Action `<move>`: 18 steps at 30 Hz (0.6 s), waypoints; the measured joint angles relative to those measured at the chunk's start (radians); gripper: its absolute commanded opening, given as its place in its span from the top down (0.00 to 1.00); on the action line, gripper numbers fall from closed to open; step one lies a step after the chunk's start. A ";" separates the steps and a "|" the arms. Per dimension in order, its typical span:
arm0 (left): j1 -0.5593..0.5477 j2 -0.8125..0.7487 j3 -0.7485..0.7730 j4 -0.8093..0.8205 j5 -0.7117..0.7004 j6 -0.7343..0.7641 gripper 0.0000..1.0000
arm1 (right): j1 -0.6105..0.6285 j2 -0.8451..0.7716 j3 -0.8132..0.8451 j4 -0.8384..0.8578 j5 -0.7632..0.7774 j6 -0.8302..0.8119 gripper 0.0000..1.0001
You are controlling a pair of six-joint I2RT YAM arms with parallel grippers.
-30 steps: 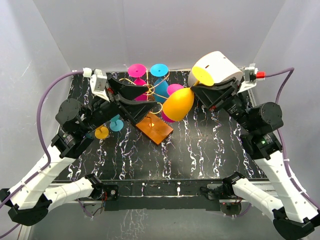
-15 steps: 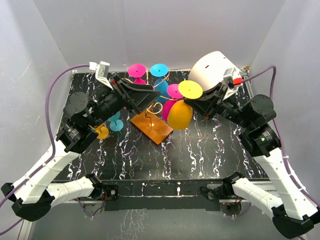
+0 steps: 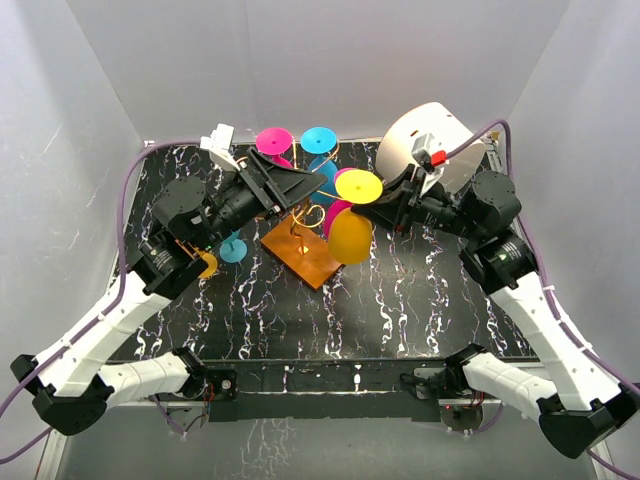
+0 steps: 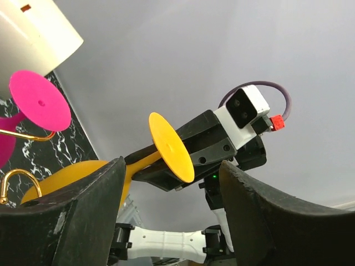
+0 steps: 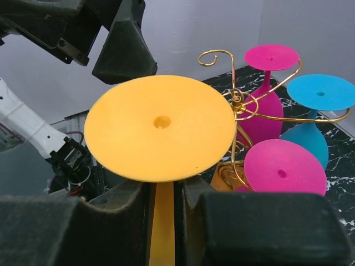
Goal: Place the wine glass upside down on the wine glass rack
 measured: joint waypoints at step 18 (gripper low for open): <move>0.005 0.108 0.008 -0.030 0.063 -0.196 0.74 | 0.001 0.078 0.001 0.047 -0.100 -0.008 1.00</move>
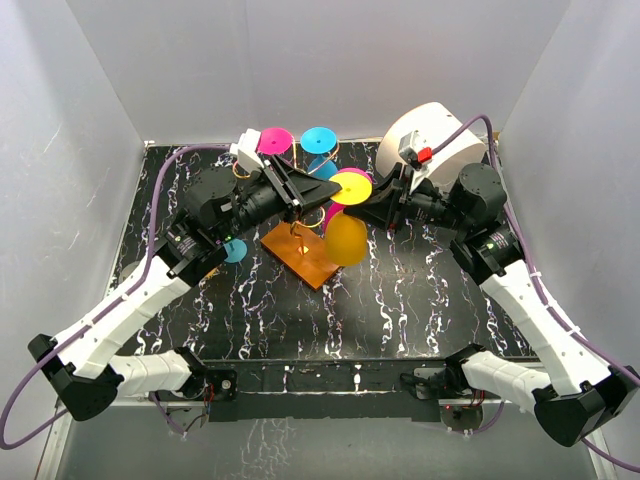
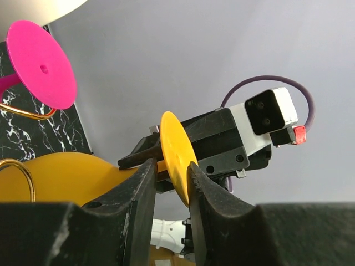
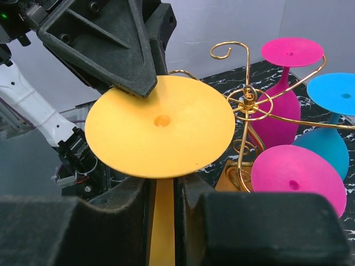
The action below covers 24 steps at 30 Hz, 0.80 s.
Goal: Place the wine glass upside down on the wine glass rack
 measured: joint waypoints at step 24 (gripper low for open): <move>0.086 0.000 -0.088 0.113 0.103 -0.175 1.00 | 0.002 -0.041 0.000 -0.041 0.082 0.016 0.50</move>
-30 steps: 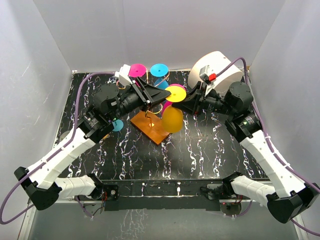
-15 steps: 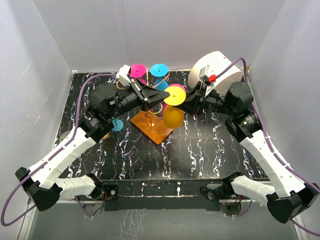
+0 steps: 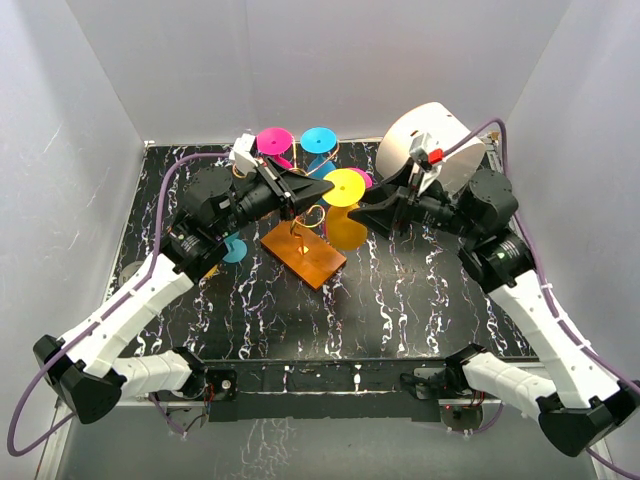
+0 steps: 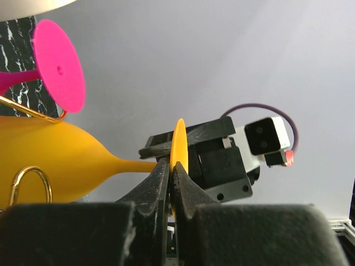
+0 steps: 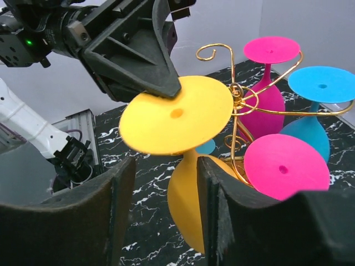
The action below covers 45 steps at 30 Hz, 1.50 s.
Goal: Place the wine glass upside down on the wine glass rack
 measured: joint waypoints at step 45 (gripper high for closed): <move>0.038 -0.127 -0.082 -0.214 -0.246 0.072 1.00 | 0.000 -0.184 0.000 -0.078 0.124 0.098 0.41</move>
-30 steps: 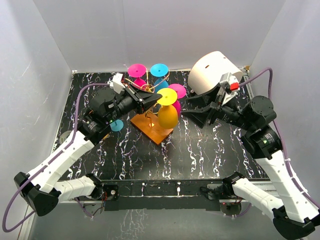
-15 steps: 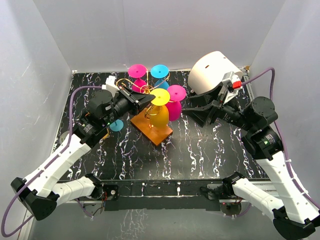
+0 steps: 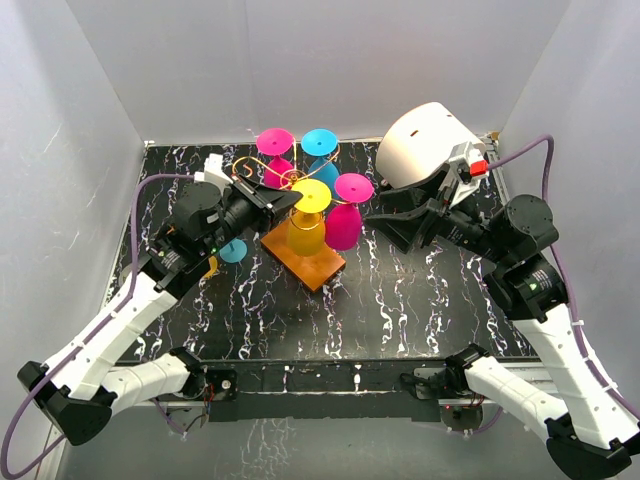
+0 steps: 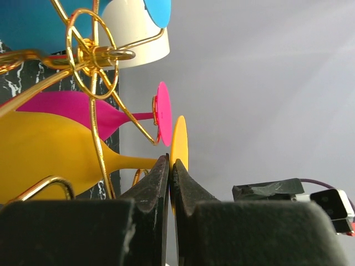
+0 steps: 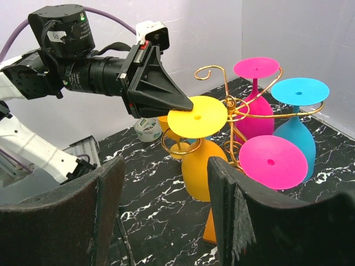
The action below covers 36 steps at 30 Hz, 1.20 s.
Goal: Place the wine glass upside down on the wine glass rack
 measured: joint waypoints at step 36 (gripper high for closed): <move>0.000 -0.103 -0.002 -0.096 0.064 0.084 1.00 | 0.000 0.020 -0.020 0.090 0.015 0.058 0.44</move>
